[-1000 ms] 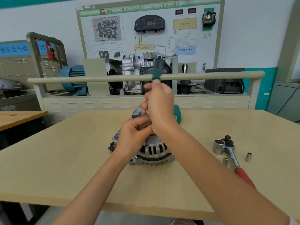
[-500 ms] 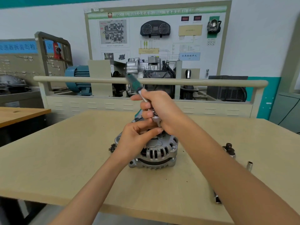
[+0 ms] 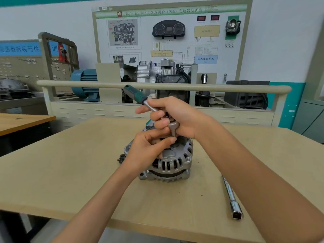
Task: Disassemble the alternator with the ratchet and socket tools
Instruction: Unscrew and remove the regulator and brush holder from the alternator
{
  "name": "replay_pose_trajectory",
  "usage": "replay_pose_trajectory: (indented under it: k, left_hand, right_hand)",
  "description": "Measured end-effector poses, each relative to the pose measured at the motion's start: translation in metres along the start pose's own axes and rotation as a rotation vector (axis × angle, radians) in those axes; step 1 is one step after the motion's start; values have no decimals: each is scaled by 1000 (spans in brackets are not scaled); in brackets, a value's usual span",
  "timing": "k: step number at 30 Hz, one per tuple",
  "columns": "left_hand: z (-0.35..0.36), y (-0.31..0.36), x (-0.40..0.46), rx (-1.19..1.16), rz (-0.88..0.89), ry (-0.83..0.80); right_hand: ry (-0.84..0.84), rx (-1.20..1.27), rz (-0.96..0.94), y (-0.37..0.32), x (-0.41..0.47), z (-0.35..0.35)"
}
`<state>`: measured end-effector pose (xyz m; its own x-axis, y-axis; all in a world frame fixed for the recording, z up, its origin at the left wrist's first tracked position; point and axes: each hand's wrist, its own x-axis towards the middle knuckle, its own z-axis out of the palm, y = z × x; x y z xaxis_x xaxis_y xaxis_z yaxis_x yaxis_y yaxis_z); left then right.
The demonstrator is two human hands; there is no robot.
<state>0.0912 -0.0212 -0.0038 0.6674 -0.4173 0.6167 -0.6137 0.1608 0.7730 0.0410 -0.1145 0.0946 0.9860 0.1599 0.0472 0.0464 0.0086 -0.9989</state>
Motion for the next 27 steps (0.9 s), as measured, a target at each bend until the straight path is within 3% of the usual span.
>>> replay_pose_trajectory:
  k: [2, 6, 7, 9, 14, 16, 18, 20, 24, 27]
  left_hand:
    - [1, 1, -1, -35, 32, 0]
    - [4, 4, -5, -36, 113, -27]
    - [4, 5, -5, -32, 123, -29]
    - [4, 4, -4, -29, 110, -16]
    - [3, 1, -2, 36, 50, 44]
    - [1, 1, -3, 21, 33, 50]
    - [2, 2, -3, 8, 27, 55]
    - [4, 5, -4, -1, 53, 54]
    - [5, 5, -5, 30, 113, 34]
    - [3, 2, -3, 23, 108, 42]
  right_hand:
    - [122, 17, -106, 7, 4, 8]
    - [658, 272, -579, 30, 5, 22]
    - [716, 352, -625, 31, 4, 23]
    - [686, 434, -598, 30, 3, 18]
    - [149, 55, -138, 10, 1, 9]
    - [78, 4, -86, 9, 3, 12]
    - [121, -1, -115, 12, 4, 14]
    - [243, 53, -260, 20, 4, 20]
    - [707, 346, -710, 38, 1, 33]
    - [692, 438, -630, 34, 3, 27]
